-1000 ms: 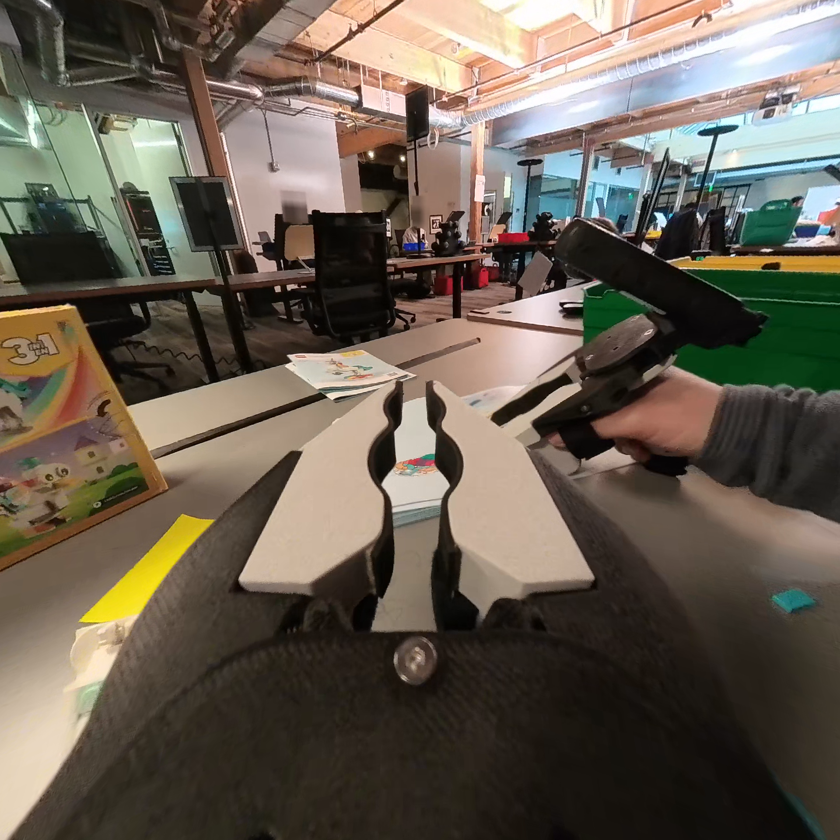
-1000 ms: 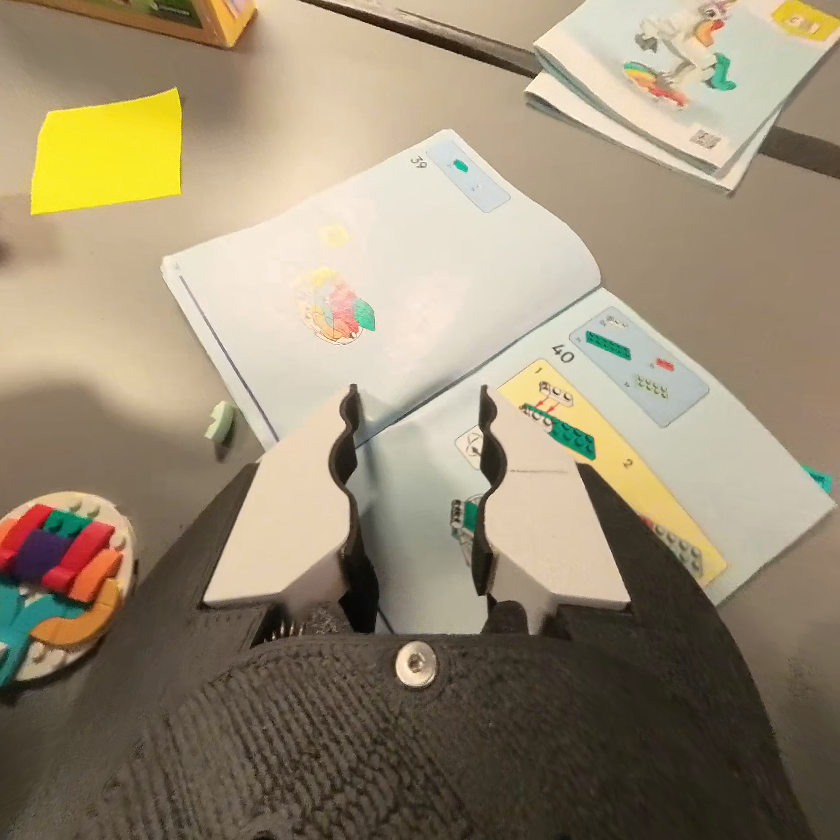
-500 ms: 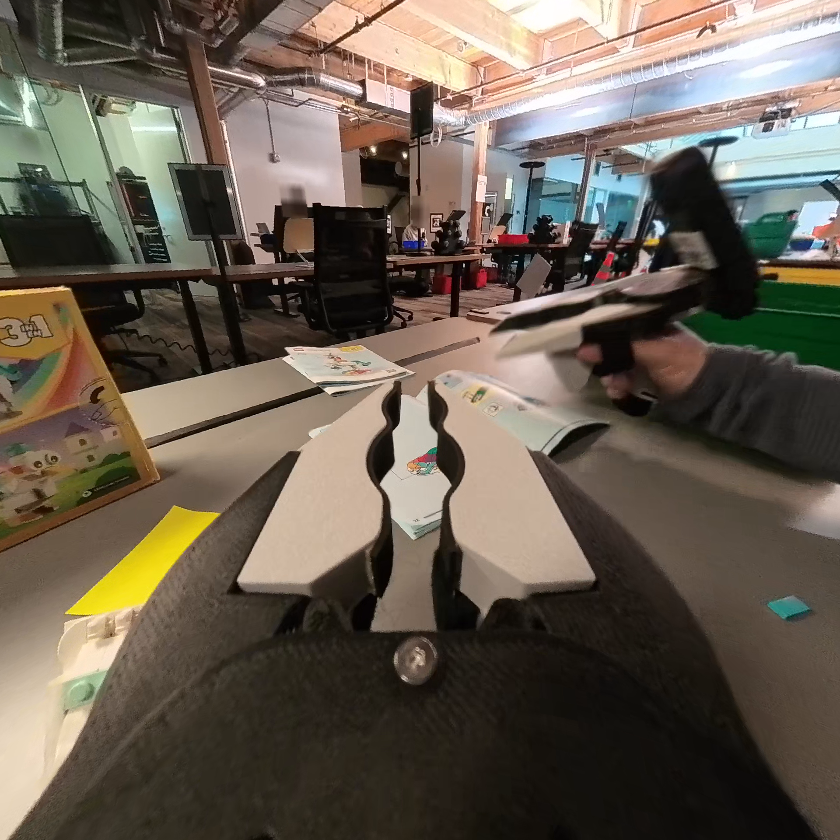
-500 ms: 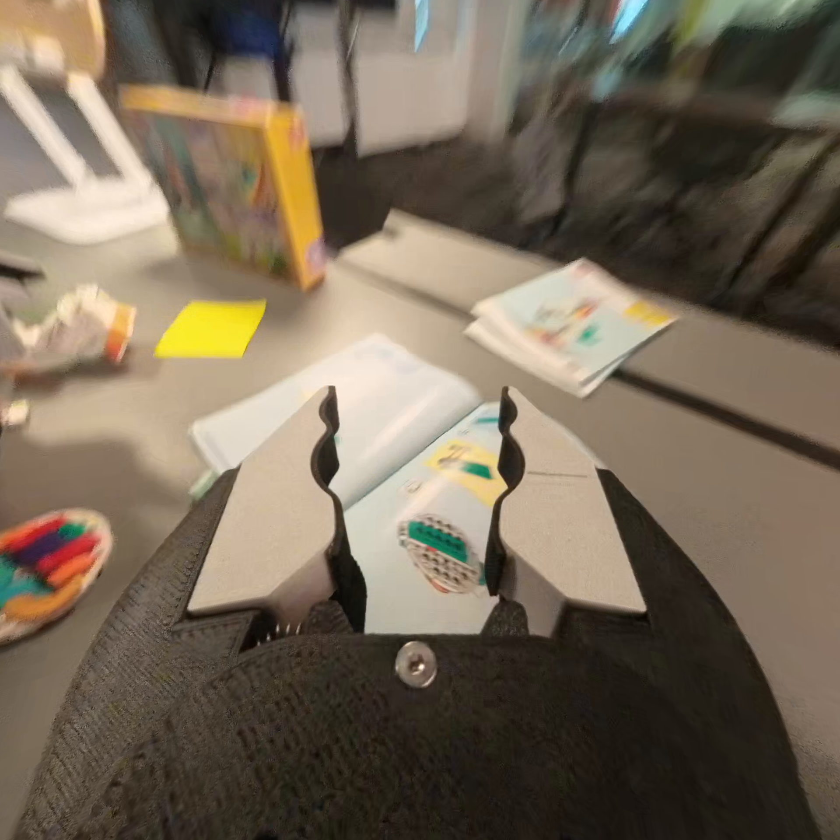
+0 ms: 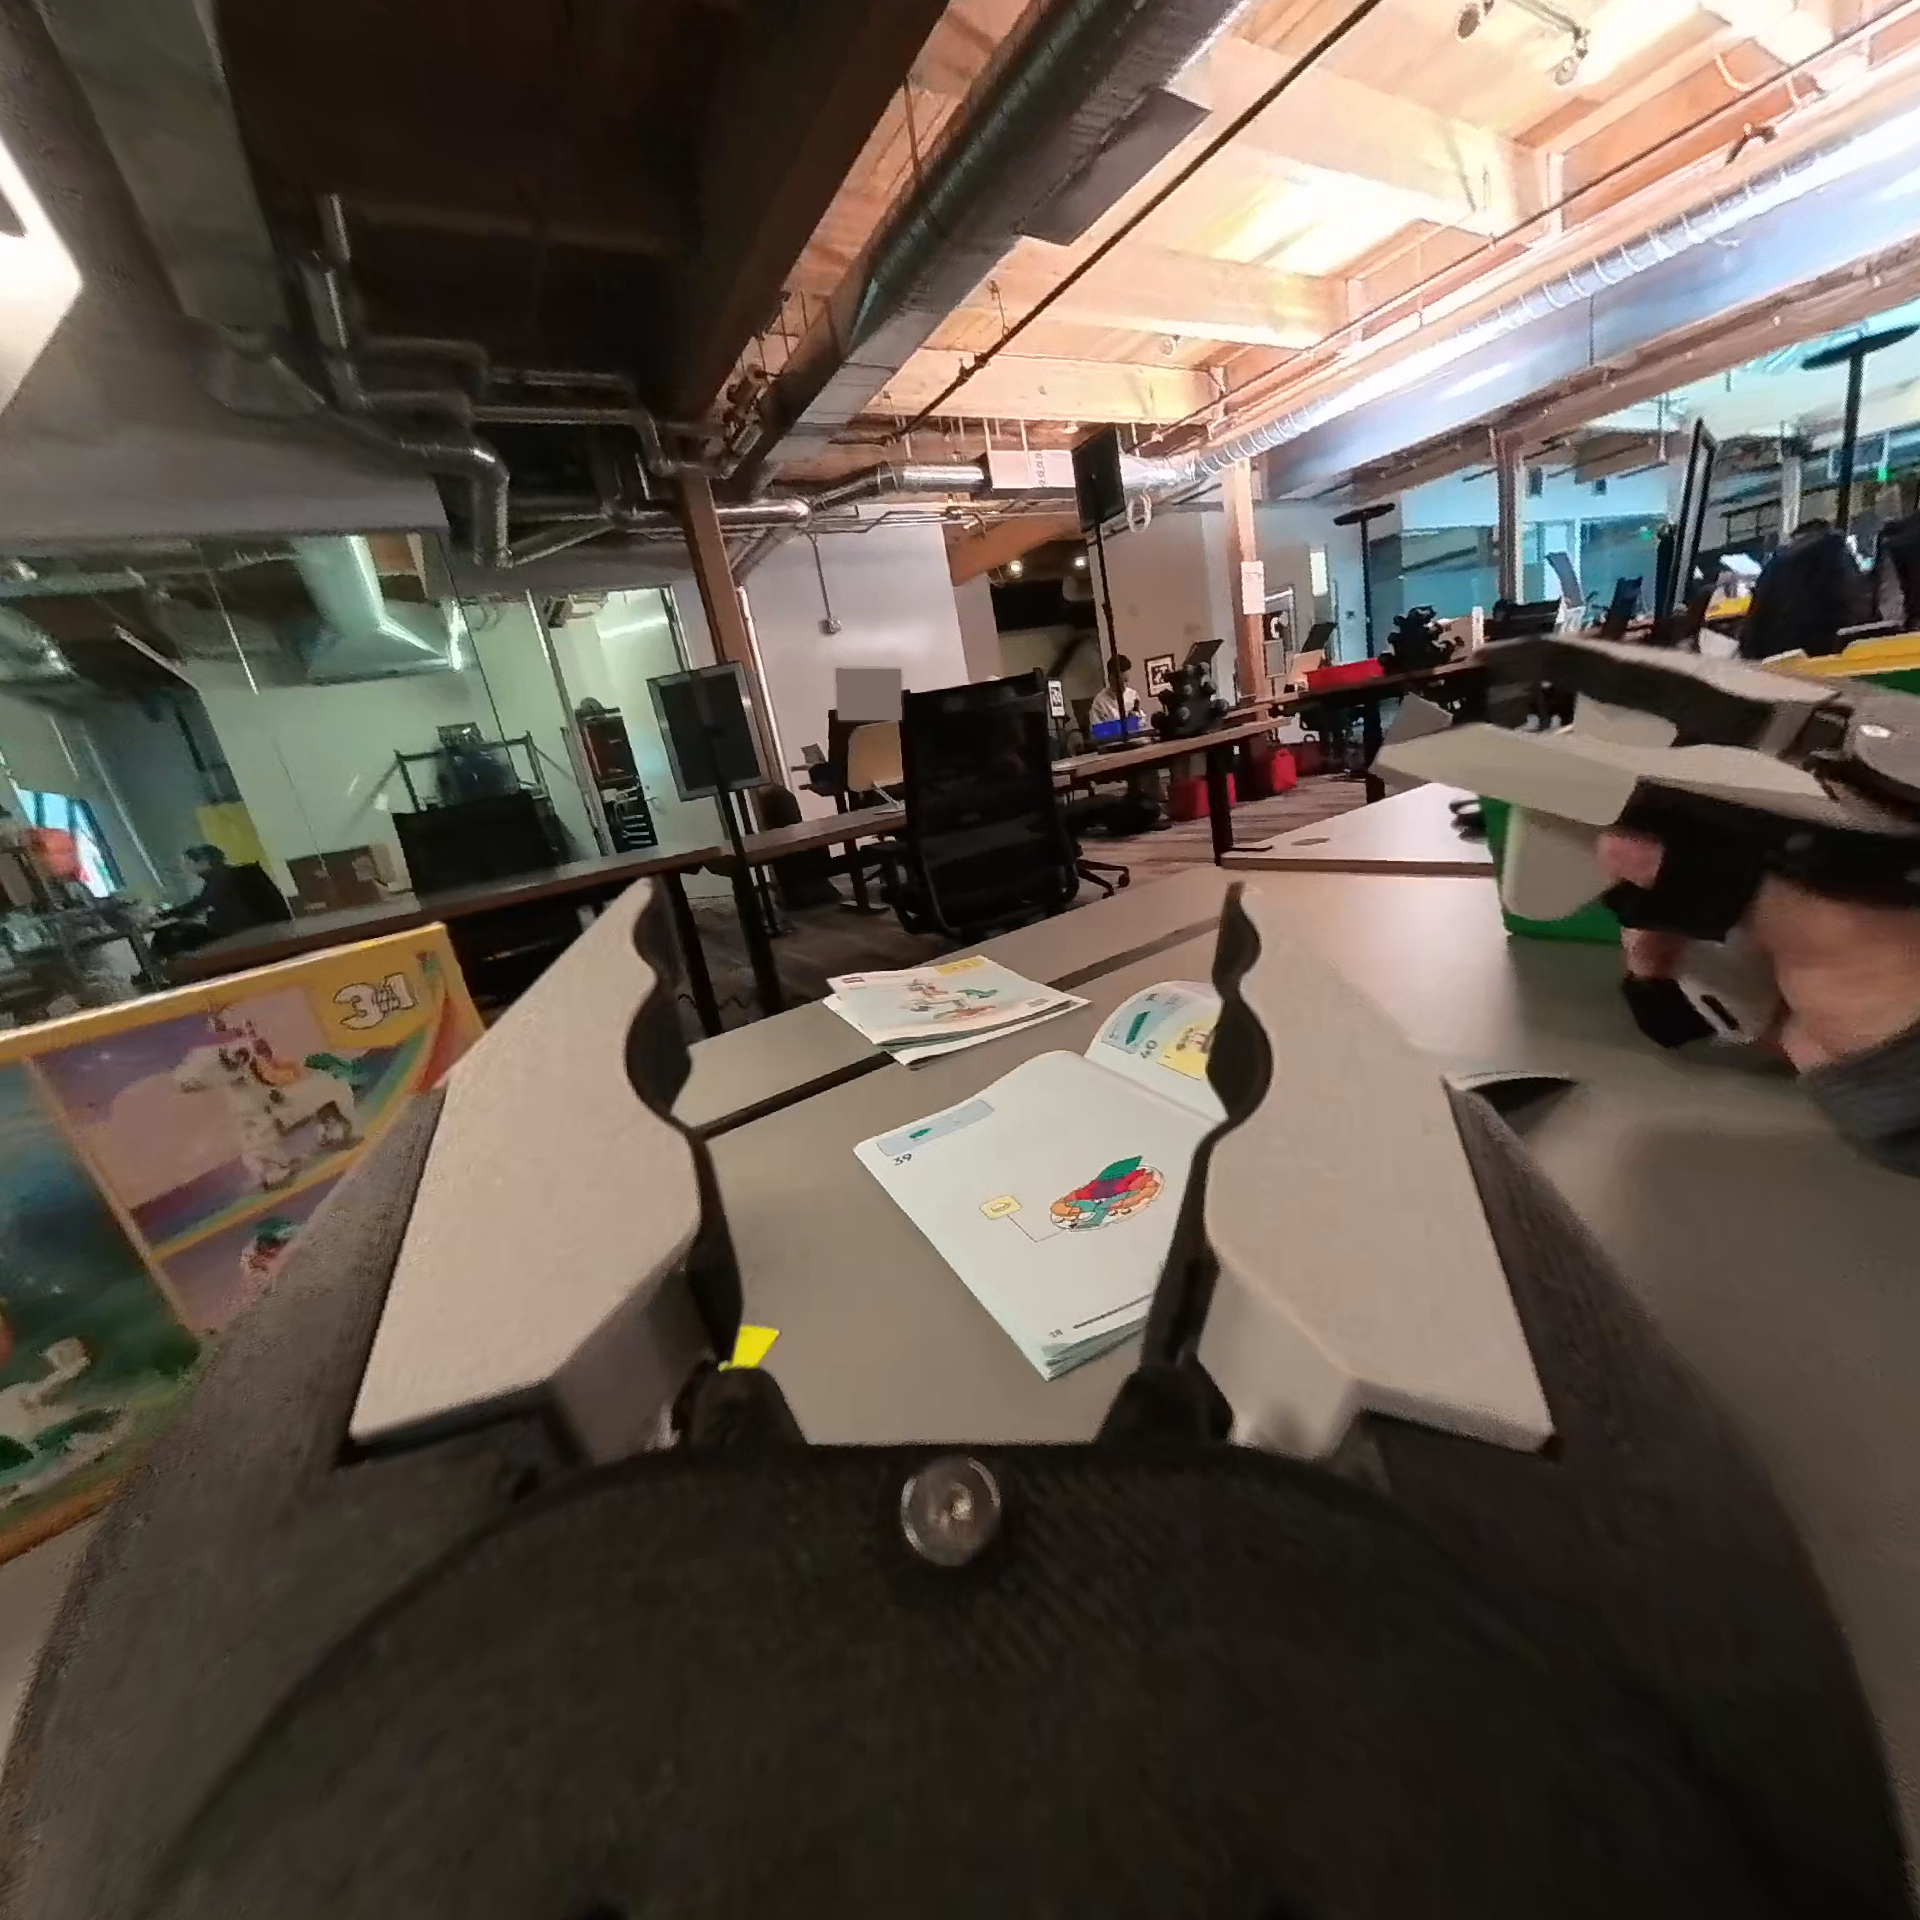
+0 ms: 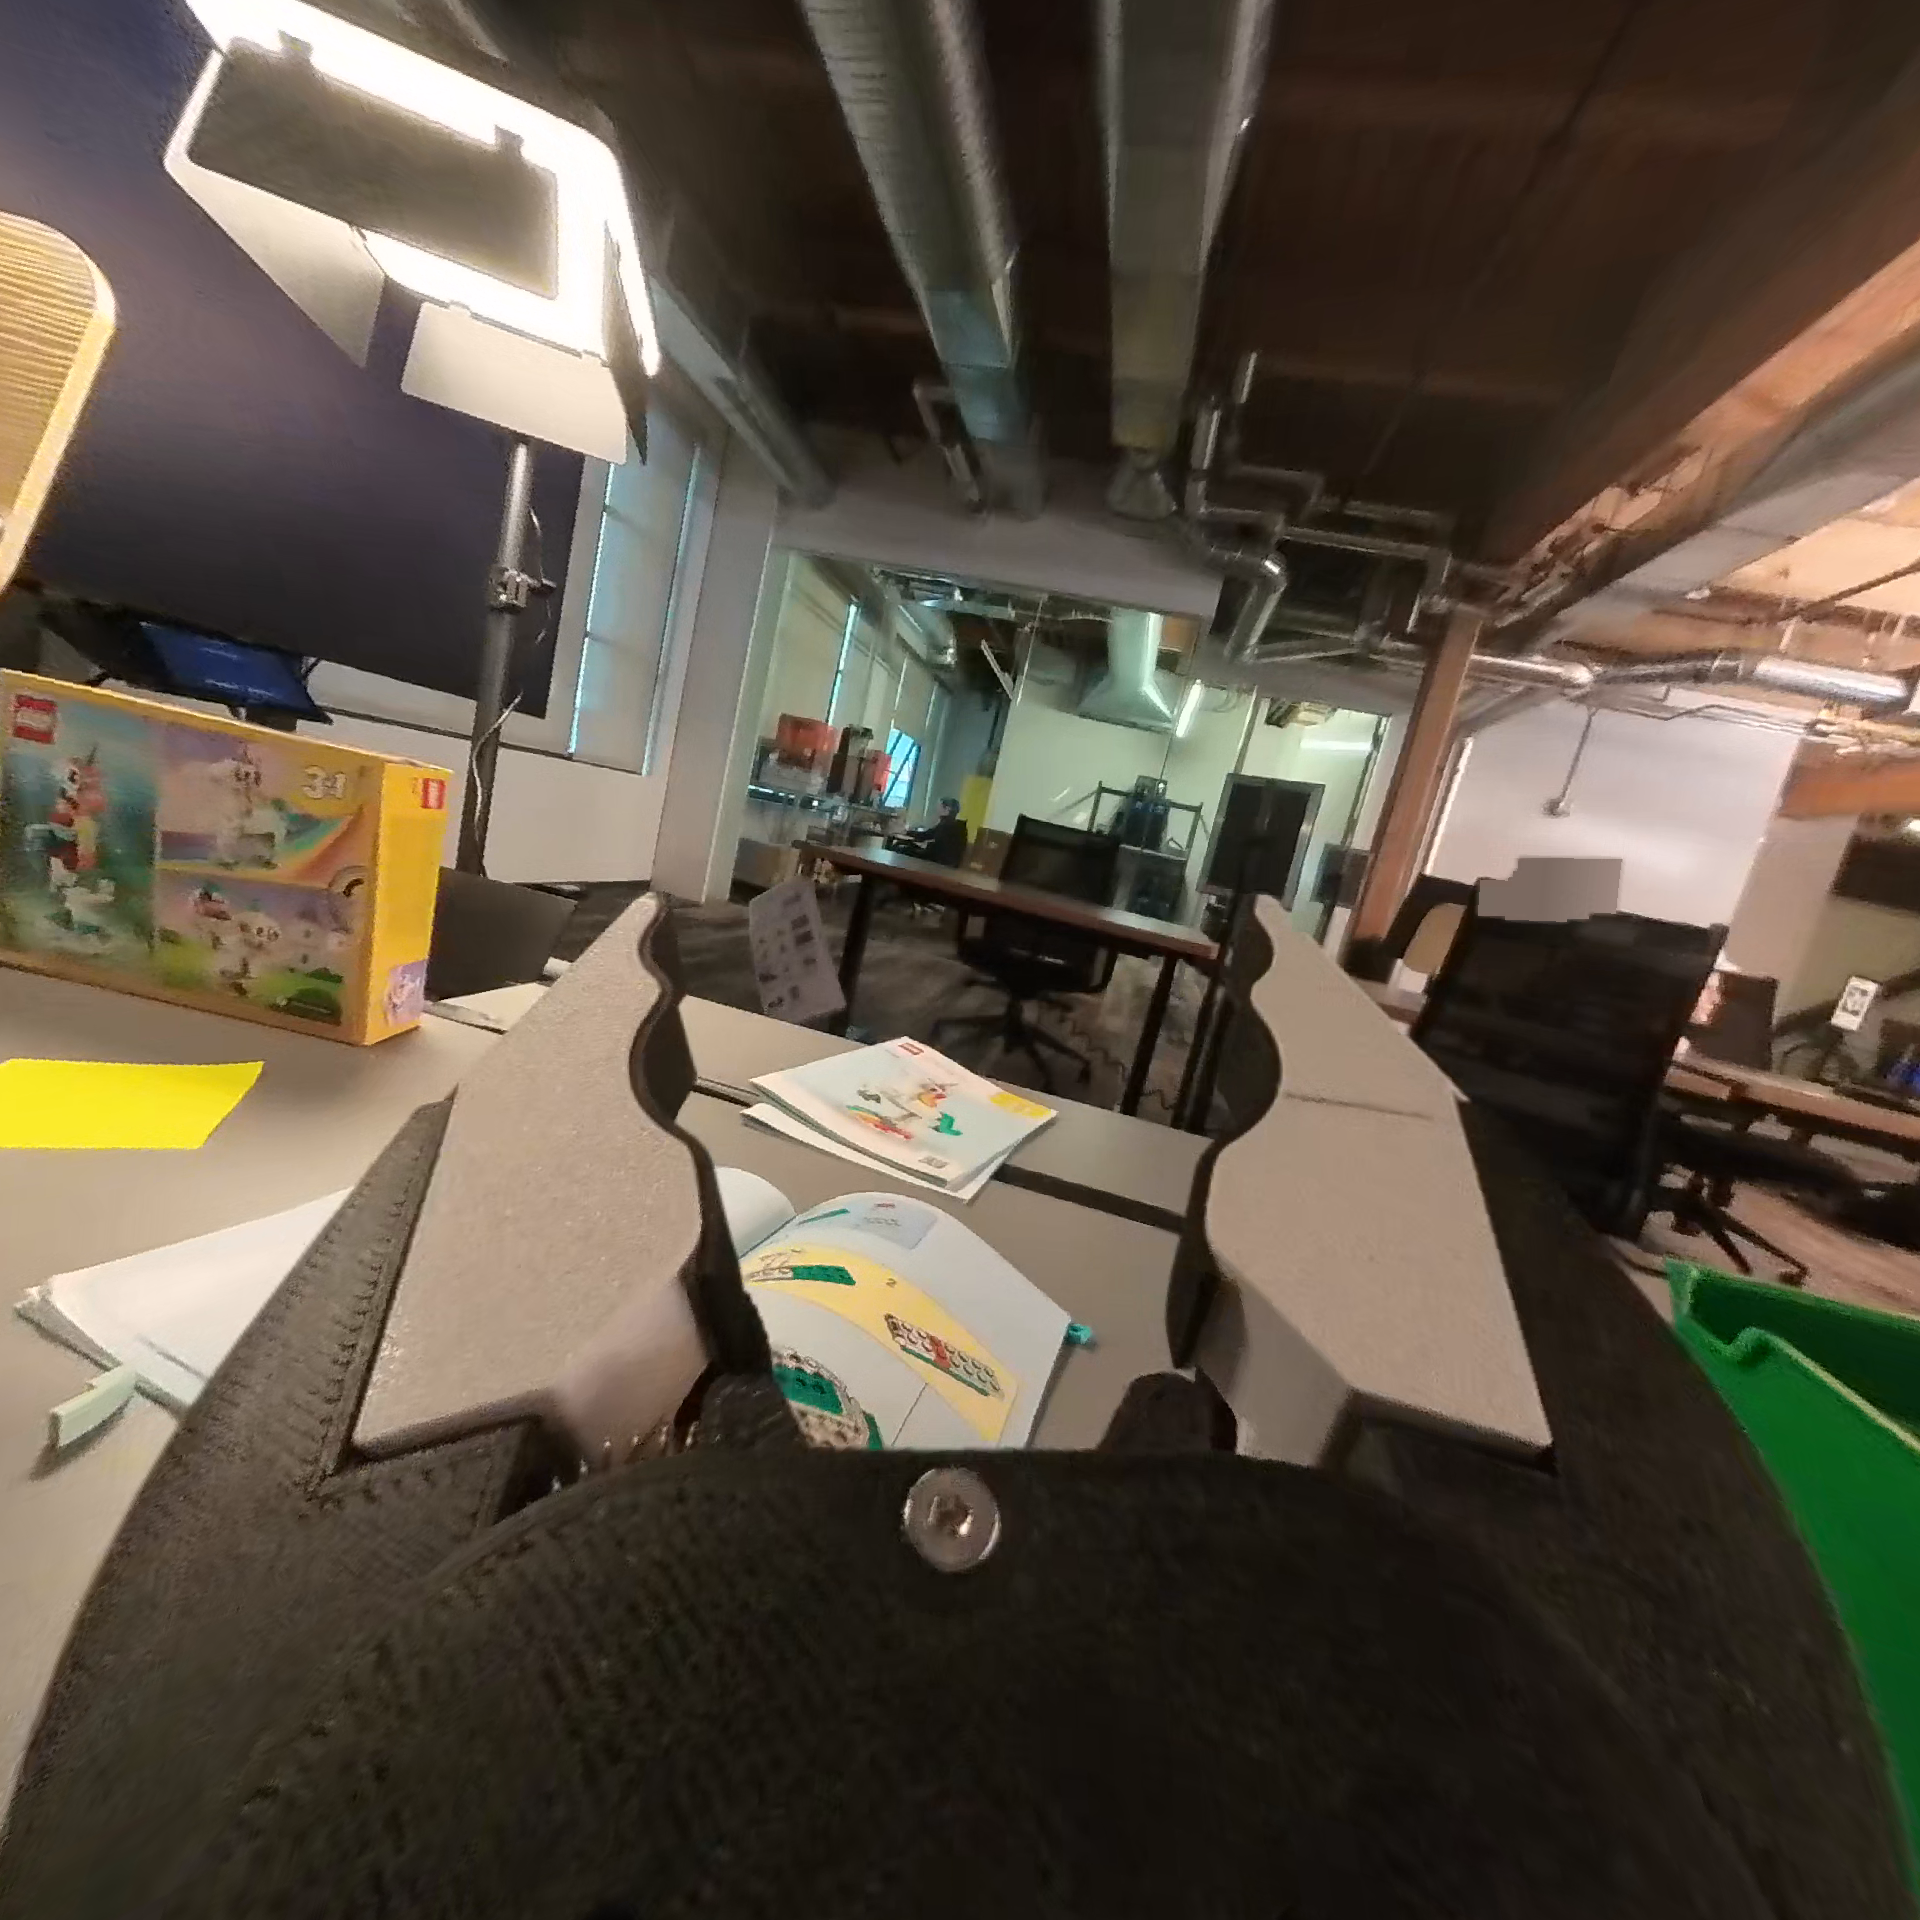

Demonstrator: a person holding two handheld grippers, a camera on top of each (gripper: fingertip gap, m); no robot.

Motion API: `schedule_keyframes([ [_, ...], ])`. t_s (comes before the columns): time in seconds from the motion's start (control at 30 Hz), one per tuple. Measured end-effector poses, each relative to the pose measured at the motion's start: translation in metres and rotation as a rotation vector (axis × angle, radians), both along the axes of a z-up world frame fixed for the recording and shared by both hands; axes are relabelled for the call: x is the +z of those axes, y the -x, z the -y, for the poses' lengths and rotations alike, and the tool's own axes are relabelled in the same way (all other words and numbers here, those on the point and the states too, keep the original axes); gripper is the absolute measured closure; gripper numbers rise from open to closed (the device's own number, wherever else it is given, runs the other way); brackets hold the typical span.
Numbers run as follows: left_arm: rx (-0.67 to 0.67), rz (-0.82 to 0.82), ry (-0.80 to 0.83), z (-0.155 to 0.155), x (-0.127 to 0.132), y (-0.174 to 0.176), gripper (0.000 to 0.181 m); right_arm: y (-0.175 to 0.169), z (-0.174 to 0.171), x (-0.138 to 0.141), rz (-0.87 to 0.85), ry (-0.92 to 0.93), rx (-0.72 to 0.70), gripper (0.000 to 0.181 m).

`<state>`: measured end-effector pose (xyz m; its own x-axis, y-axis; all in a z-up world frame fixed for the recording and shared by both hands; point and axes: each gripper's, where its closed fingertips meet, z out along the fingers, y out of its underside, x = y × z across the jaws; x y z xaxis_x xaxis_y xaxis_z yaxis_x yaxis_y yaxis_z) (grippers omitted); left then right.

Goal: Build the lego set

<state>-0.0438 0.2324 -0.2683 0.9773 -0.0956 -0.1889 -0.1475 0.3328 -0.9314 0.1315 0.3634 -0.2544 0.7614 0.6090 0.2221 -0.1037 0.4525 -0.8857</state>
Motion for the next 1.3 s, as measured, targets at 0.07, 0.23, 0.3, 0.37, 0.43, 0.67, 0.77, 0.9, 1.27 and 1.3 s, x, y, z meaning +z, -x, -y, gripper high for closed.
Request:
schedule_keyframes([
  [0.07,-0.002,-0.026,-0.002,0.000,-0.001,-0.004,0.078,-0.005,0.000,0.004,-0.017,-0.027,-0.031,0.076],
  [0.23,-0.012,-0.018,-0.041,0.001,0.003,-0.004,0.070,-0.030,-0.001,0.018,-0.078,-0.100,-0.158,0.071],
  [0.3,-0.008,-0.014,-0.054,0.001,0.005,-0.003,0.069,-0.033,0.000,0.020,-0.088,-0.115,-0.168,0.069],
  [0.37,-0.018,-0.003,-0.062,0.001,0.005,-0.003,0.065,-0.034,-0.002,0.019,-0.080,-0.118,-0.184,0.069],
  [0.43,-0.019,-0.004,-0.069,0.001,0.006,-0.003,0.064,-0.033,-0.003,0.017,-0.067,-0.117,-0.191,0.069],
  [0.67,-0.023,-0.064,-0.102,0.001,0.006,-0.007,0.064,-0.024,-0.009,0.005,0.020,-0.093,-0.197,0.085],
  [0.77,-0.023,-0.078,-0.101,0.000,0.005,-0.009,0.066,-0.017,-0.011,0.001,0.035,-0.080,-0.172,0.087],
  [0.9,-0.024,-0.084,-0.099,-0.002,0.004,-0.009,0.067,-0.009,-0.013,-0.005,0.082,-0.075,-0.160,0.094],
  [1.27,-0.010,-0.139,-0.103,-0.002,0.003,-0.012,0.073,0.005,-0.013,-0.012,0.151,-0.086,-0.148,0.097],
  [1.3,-0.004,-0.151,-0.106,-0.001,0.003,-0.012,0.073,0.003,-0.013,-0.011,0.145,-0.088,-0.154,0.097],
])
